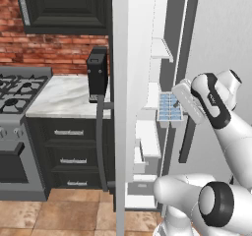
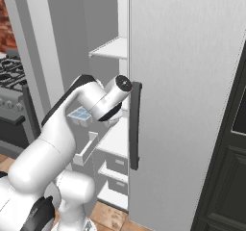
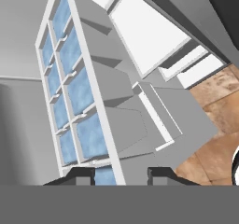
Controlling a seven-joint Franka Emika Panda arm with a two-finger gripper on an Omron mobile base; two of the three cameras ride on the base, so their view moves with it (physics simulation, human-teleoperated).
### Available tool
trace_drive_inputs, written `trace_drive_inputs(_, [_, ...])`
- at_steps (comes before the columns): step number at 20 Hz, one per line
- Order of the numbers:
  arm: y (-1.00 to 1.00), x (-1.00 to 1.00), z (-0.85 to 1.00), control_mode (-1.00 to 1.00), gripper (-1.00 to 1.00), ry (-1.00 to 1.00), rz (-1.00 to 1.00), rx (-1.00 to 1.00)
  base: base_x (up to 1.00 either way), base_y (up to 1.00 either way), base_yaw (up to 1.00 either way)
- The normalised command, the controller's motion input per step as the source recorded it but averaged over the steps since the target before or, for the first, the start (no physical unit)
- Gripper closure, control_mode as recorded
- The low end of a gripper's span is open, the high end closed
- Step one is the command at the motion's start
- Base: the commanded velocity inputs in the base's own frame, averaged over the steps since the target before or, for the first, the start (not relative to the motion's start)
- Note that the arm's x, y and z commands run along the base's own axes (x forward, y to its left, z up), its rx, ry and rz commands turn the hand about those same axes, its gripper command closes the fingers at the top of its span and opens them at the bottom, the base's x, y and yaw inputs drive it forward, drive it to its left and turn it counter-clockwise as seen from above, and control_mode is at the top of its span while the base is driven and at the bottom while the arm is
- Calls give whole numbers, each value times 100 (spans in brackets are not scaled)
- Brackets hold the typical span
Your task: The ice cube tray has been filled with water. Take the tray and place it in the freezer to make ice. Close the freezer door after placing the tray.
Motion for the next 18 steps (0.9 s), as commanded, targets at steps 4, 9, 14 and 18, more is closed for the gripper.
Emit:
trace_drive_inputs(4, [0, 1, 23, -100, 100, 5, 0, 12, 0, 0, 0])
trace_drive_inputs(9, [1, 8, 20, -100, 100, 1, 0, 4, 0, 0, 0])
trace_drive_inputs(14, [1, 12, 20, -100, 100, 0, 0, 0, 0, 0, 0])
trace_drive_inputs(18, [1, 6, 4, -100, 100, 0, 0, 0, 0, 0, 0])
